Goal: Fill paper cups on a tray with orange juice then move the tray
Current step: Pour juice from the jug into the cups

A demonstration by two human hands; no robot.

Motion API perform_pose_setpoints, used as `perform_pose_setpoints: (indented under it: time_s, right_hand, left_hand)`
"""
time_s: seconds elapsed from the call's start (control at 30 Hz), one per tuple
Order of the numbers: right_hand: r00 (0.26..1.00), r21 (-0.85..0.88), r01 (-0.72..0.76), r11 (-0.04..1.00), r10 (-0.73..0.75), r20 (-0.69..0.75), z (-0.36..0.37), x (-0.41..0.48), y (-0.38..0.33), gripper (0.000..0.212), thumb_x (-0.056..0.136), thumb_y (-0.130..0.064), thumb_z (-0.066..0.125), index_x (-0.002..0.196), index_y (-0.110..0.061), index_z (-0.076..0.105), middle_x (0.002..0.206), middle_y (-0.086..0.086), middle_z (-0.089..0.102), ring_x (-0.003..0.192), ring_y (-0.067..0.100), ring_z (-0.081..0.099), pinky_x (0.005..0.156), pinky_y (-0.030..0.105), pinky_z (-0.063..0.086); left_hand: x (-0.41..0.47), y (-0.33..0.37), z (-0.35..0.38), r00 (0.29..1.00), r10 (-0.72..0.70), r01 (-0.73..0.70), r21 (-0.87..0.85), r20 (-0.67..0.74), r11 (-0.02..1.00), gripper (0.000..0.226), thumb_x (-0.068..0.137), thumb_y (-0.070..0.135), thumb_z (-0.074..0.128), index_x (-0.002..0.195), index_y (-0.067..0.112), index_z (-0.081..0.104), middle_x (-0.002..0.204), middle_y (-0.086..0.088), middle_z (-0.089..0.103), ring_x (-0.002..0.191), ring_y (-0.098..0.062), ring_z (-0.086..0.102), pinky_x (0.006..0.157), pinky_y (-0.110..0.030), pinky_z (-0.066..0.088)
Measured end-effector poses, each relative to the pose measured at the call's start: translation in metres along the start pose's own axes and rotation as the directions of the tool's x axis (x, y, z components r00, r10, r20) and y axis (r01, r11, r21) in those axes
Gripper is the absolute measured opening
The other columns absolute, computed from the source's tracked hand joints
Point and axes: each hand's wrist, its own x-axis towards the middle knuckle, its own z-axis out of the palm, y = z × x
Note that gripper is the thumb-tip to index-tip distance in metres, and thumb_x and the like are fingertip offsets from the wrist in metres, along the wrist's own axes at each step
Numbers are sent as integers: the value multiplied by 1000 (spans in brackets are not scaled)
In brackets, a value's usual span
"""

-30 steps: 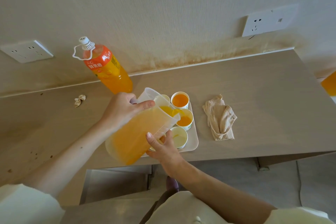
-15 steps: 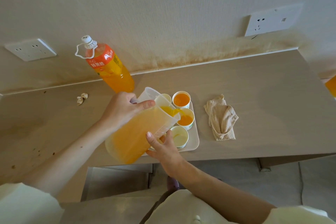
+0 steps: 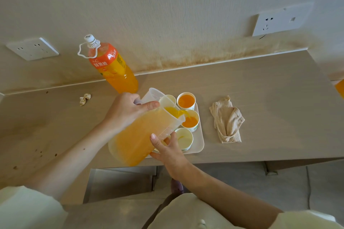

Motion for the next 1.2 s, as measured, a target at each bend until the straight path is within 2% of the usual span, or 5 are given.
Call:
perform_pose_setpoints:
  time_s: [0.3, 0.47, 0.63, 0.77, 1.2]
  right_hand:
    - [1000, -22, -15, 1000, 15, -8, -2, 3, 2, 75, 74, -41, 71, 134, -36, 26, 129, -9, 50, 124, 17, 49, 85, 30, 53]
    - [1000, -22, -13, 1000, 13, 5, -2, 3, 1, 80, 71, -43, 72, 135, -36, 25, 128, -11, 50, 121, 15, 50, 74, 23, 55]
    - [1000, -24, -22, 999, 22, 7, -2, 3, 2, 85, 69, -46, 73, 137, -36, 23, 133, -8, 48, 126, 19, 47, 86, 32, 52]
    - [1000, -12, -12, 1000, 12, 11, -3, 2, 1, 80, 72, -42, 72, 135, -37, 24, 128, -12, 50, 121, 16, 49, 74, 23, 56]
    - [1000, -31, -18, 999, 18, 13, -4, 3, 2, 77, 72, -45, 72, 133, -39, 26, 130, -10, 50, 121, 16, 51, 88, 32, 53]
  left_hand:
    - [2, -1, -1, 1000, -21, 21, 16, 0, 1000, 69, 50, 77, 67, 51, 20, 28, 48, 10, 25, 46, -9, 24, 51, -29, 22]
    - [1, 0, -1, 1000, -15, 16, 10, -4, 1000, 71, 55, 73, 73, 51, 20, 28, 48, 10, 25, 46, -9, 25, 52, -30, 22]
    - [1, 0, -2, 1000, -17, 17, 17, -8, 1000, 66, 48, 77, 62, 51, 20, 28, 48, 9, 26, 45, -8, 25, 51, -30, 23]
    - [1, -1, -1, 1000, -9, 9, 14, -2, 1000, 65, 48, 76, 63, 50, 21, 28, 48, 9, 27, 46, -10, 26, 53, -31, 24]
    - [2, -2, 0, 1000, -13, 13, 26, -2, 1000, 69, 52, 75, 69, 50, 21, 28, 41, 14, 24, 42, -6, 24, 51, -28, 22]
